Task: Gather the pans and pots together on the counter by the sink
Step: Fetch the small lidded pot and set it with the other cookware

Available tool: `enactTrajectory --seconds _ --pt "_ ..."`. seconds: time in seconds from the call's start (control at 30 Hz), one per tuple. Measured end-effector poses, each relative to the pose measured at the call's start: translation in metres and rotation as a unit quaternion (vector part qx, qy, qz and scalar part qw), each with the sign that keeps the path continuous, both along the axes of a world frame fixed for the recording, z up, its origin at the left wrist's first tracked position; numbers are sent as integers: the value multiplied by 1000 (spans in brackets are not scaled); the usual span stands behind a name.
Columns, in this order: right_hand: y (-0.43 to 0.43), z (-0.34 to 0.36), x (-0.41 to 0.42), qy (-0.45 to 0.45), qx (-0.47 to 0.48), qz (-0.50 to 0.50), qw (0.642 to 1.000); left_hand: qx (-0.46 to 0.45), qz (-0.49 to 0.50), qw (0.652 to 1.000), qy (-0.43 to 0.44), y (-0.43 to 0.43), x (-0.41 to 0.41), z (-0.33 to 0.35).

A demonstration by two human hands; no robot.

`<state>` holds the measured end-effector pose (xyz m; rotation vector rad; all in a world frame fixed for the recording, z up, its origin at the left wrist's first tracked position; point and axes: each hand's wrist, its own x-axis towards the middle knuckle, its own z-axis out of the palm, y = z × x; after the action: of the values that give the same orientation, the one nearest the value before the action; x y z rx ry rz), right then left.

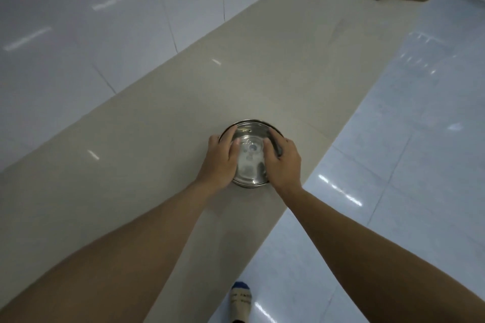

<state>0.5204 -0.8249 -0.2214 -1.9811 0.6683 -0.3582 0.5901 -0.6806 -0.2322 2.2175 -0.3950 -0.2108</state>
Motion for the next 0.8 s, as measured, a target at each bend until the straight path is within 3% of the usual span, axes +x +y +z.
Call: enactTrajectory --seconds 0.37,0.8 --pt "41 22 -3 -51 32 22 998 13 59 998 0 40 -26 27" --pt "194 82 -55 -96 21 189 977 6 177 984 -33 207 -126 100"
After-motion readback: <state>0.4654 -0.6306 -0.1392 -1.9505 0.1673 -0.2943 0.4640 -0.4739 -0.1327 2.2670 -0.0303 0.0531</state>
